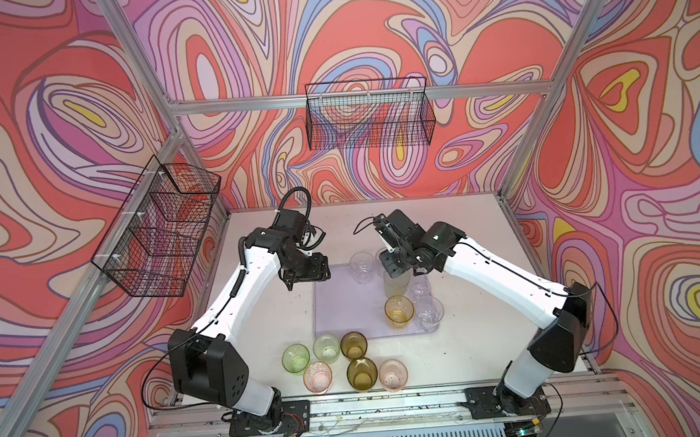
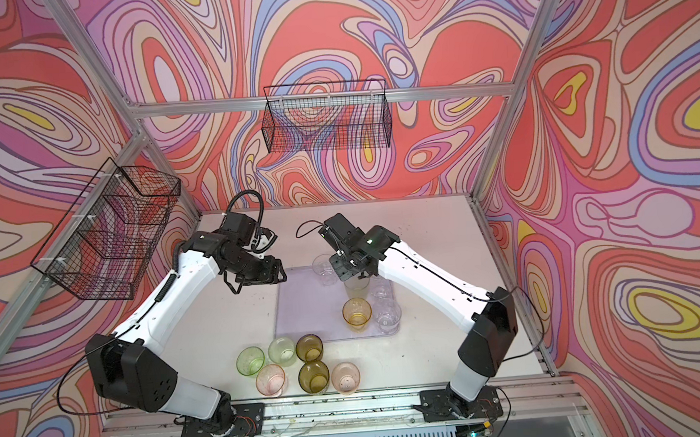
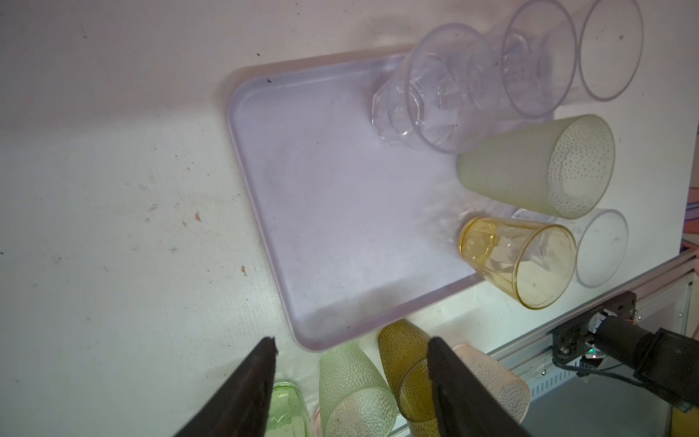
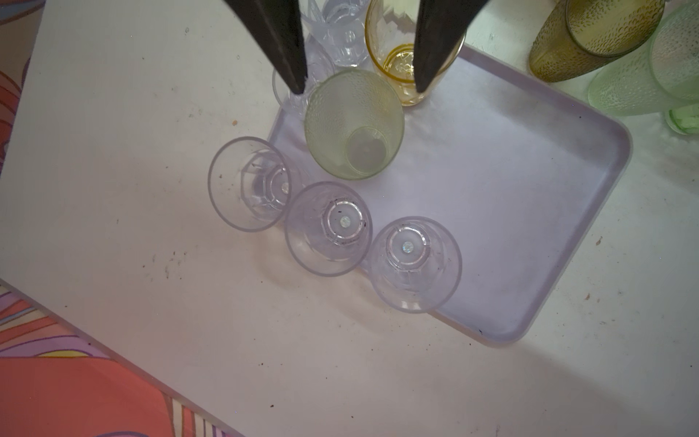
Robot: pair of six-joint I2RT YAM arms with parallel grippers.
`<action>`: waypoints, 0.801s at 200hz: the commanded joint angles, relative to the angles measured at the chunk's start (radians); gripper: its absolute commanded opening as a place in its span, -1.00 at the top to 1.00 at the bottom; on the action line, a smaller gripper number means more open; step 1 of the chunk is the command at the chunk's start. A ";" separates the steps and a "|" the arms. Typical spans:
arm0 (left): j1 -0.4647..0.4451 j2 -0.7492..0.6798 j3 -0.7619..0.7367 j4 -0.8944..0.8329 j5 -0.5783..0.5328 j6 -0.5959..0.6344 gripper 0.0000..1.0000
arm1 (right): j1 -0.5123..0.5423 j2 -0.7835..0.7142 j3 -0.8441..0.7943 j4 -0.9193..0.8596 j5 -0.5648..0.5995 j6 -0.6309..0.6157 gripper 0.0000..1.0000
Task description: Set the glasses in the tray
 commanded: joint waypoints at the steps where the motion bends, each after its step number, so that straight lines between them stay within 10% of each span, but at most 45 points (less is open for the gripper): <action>1: -0.038 -0.048 -0.036 -0.032 -0.009 0.031 -0.28 | -0.037 -0.054 -0.039 0.026 -0.046 0.045 0.05; 160: -0.310 -0.128 -0.260 0.043 -0.057 -0.012 -0.08 | -0.304 -0.287 -0.227 0.008 -0.312 0.134 -0.05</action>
